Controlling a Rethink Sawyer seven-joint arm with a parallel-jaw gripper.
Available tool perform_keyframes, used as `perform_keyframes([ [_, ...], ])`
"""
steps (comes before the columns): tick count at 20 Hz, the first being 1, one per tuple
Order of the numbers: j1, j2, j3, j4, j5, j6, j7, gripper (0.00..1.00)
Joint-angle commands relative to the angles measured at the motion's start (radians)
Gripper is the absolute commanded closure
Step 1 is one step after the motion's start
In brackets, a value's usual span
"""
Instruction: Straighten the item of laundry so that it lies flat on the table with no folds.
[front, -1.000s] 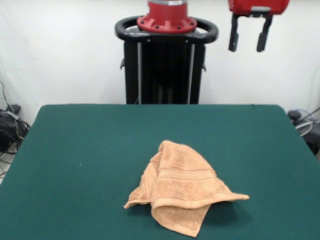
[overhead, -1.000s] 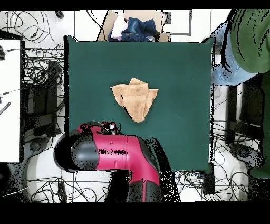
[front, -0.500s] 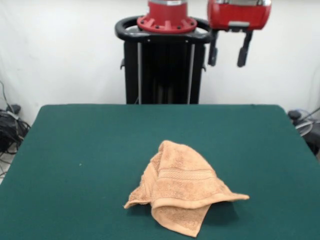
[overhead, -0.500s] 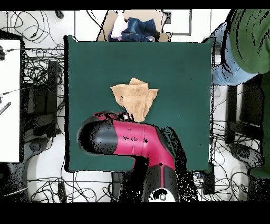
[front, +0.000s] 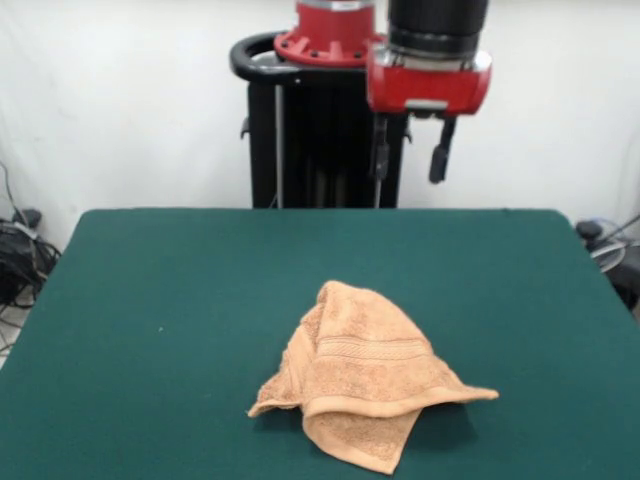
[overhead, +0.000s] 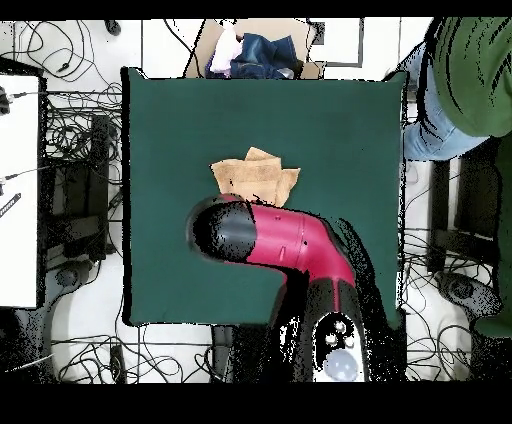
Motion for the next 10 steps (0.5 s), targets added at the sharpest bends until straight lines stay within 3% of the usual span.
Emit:
perform_keyframes([
  [1, -0.021, 0.14, 0.089, -0.006, -0.041, -0.089, 0.069, 0.0],
  [10, 0.039, 0.198, 0.048, -0.141, -0.019, -0.001, 0.131, 0.0],
])
